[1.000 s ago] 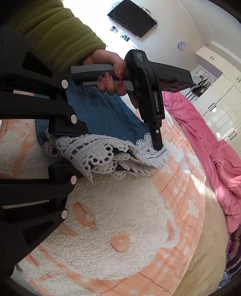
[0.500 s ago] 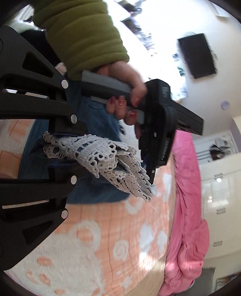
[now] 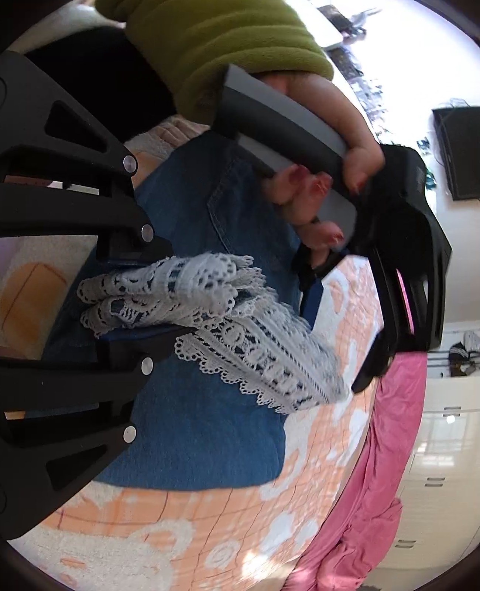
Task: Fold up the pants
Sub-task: 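Lift the lace hem with both tools and fold it over onto the waistband, then lay the folded hem down and open both tools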
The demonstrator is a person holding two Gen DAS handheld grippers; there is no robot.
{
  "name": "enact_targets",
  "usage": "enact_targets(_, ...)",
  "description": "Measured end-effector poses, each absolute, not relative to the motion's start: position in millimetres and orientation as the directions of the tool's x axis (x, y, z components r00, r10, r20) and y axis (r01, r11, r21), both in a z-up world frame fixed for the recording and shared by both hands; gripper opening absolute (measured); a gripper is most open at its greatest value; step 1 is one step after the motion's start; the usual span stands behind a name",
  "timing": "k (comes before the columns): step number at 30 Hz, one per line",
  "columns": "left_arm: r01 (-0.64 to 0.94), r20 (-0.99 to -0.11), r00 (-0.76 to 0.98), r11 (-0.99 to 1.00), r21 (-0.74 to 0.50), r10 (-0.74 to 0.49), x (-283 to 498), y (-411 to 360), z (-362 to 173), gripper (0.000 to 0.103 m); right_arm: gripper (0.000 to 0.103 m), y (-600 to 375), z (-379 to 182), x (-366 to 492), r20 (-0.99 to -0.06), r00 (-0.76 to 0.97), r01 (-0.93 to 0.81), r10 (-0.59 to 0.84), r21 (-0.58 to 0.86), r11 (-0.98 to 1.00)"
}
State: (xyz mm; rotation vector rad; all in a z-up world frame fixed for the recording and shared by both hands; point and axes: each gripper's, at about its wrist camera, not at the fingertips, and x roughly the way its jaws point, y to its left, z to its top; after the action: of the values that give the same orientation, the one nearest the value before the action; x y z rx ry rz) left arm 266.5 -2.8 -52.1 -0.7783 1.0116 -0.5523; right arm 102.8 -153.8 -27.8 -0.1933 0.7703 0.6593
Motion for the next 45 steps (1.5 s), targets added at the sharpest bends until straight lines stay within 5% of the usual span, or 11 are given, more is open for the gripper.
enact_targets(5,0.064,-0.578,0.413,0.655,-0.753,-0.704,270,-15,-60,0.079,0.023,-147,-34,95,-0.707,0.53,-0.641,0.467,0.026,0.767)
enact_targets(7,0.067,-0.6,0.412,0.679,-0.731,-0.686,272,-20,-61,0.063,0.025,-149,-34,94,-0.703,0.527,-0.644,0.478,0.037,0.765)
enact_targets(9,0.061,-0.659,0.406,0.738,-0.672,-0.633,275,-26,-64,0.024,0.028,-149,-33,92,-0.696,0.529,-0.644,0.485,0.043,0.764)
enact_targets(10,0.061,-0.682,0.405,0.763,-0.644,-0.609,277,-28,-64,0.019,0.029,-148,-33,91,-0.695,0.529,-0.647,0.487,0.041,0.761)
enact_targets(14,0.087,-0.623,0.458,0.73,-0.678,-0.634,277,-17,-50,0.018,0.046,-153,-27,79,-0.661,0.543,-0.665,0.517,0.037,0.746)
enact_targets(18,0.062,-0.662,0.46,0.765,-0.642,-0.592,280,-10,-61,0.022,0.052,-151,-31,70,-0.676,0.515,-0.687,0.527,0.043,0.726)
enact_targets(22,0.031,-0.66,0.451,0.75,-0.661,-0.6,281,-2,-75,0.028,0.052,-164,-28,65,-0.687,0.469,-0.679,0.554,0.121,0.725)
enact_targets(26,0.044,-0.635,0.511,0.756,-0.653,-0.579,269,10,-55,0.053,0.053,-184,-19,58,-0.657,0.443,-0.665,0.61,0.216,0.715)
enact_targets(33,0.058,-0.642,0.575,0.808,-0.586,-0.507,228,25,-26,0.053,0.053,-173,-39,62,-0.721,0.372,-0.684,0.585,0.214,0.698)
enact_targets(41,0.059,-0.687,0.622,0.897,-0.437,-0.376,166,17,-13,0.053,0.053,-224,-6,66,-0.67,0.448,-0.6,0.592,0.266,0.755)
enact_targets(45,0.068,-0.689,0.642,0.921,-0.384,-0.335,142,12,-3,0.065,0.053,-261,11,66,-0.647,0.551,-0.509,0.527,0.24,0.827)
